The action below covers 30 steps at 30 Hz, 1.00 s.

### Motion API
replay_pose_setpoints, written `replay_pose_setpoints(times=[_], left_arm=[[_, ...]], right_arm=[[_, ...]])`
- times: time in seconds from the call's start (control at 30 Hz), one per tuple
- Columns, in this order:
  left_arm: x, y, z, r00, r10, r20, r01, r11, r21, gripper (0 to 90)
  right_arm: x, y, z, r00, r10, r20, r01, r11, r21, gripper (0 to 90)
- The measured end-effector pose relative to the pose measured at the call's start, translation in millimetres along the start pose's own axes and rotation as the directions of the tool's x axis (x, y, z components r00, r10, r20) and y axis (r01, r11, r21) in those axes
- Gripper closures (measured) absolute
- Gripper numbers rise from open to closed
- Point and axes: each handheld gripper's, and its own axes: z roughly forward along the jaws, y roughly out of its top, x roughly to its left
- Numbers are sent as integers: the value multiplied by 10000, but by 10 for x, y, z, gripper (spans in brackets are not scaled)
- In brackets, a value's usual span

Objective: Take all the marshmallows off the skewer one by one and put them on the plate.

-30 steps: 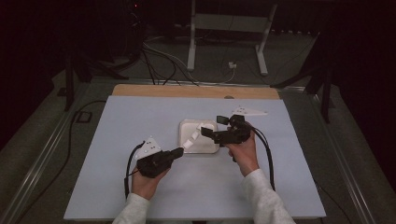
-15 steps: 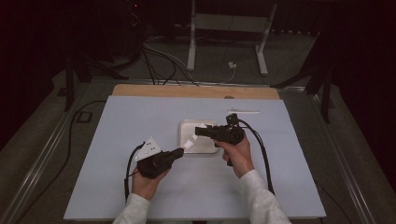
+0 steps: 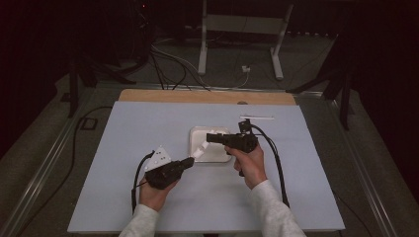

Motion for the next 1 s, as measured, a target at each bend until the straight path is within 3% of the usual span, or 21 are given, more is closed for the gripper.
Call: replay_pose_setpoints(times=[0.4,1.0], left_arm=[[33,-25,-3,10000,78,-5,-78,10000,38,900],[40,-57,-20,9995,298,35,-298,9995,100,900]], right_arm=[[12,33,-3,9996,-84,270,87,9999,-99,797],[9,68,-73,9996,142,233,-137,9997,-223,803]])
